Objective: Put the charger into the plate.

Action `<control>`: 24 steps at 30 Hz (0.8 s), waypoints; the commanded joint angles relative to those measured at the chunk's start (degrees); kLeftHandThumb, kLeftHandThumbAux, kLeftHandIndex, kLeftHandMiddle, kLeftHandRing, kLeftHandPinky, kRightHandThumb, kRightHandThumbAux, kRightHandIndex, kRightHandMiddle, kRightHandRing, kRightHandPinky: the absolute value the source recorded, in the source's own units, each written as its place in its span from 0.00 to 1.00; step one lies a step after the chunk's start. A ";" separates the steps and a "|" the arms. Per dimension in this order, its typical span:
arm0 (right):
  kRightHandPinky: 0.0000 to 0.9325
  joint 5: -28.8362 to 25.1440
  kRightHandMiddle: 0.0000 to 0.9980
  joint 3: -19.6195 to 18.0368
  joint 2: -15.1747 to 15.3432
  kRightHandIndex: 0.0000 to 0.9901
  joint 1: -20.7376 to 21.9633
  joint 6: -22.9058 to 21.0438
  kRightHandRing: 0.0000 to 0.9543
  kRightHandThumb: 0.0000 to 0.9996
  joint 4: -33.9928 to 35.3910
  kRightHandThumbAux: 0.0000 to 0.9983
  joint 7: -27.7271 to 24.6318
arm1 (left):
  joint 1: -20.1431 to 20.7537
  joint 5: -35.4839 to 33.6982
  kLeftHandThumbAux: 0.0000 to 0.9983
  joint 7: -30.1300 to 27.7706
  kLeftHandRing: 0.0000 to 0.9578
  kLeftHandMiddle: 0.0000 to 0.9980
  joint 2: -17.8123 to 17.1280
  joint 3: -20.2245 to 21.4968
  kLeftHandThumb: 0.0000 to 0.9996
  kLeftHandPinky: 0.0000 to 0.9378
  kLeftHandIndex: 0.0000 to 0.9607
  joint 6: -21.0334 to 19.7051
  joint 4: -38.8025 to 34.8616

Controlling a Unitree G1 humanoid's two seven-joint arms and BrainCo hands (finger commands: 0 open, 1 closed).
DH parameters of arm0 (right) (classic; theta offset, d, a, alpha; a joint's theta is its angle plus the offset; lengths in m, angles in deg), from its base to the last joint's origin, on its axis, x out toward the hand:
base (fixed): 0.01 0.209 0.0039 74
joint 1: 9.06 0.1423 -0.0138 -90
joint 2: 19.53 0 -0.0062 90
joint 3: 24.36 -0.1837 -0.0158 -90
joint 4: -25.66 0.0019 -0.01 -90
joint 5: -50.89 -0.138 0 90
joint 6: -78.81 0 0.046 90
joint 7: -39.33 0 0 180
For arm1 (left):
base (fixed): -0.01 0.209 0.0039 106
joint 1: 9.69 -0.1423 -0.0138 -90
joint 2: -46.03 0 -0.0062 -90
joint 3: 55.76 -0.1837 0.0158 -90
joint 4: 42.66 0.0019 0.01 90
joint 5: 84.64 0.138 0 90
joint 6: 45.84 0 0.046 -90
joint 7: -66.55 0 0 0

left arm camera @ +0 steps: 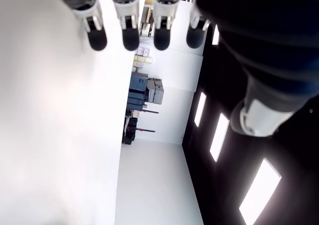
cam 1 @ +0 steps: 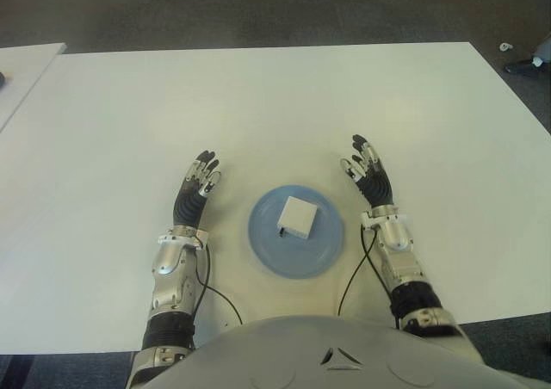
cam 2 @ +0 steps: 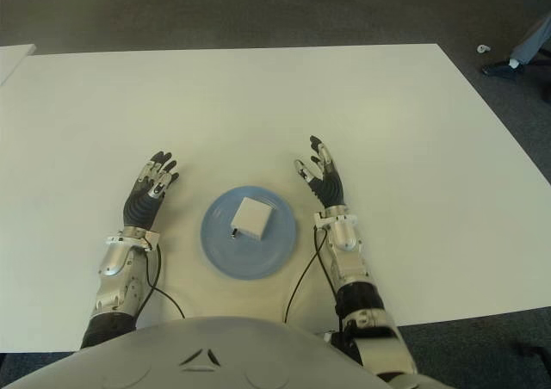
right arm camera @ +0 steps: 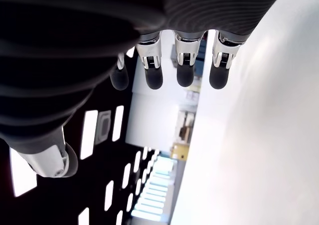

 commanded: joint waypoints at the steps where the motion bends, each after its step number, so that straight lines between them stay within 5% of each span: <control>1: 0.00 0.75 0.00 1.38 -1.67 0.00 -10.42 -6.38 0.00 0.03 5.80 0.60 0.13 | -0.81 0.01 0.60 0.24 0.08 0.08 -0.75 0.37 0.02 0.09 0.06 -1.76 1.91; 24: 0.00 -0.34 0.00 1.55 -4.94 0.00 -16.05 -13.04 0.00 0.11 14.85 0.65 0.92 | 0.48 -1.51 0.62 -0.48 0.08 0.08 -2.78 1.09 0.02 0.09 0.06 -3.15 2.73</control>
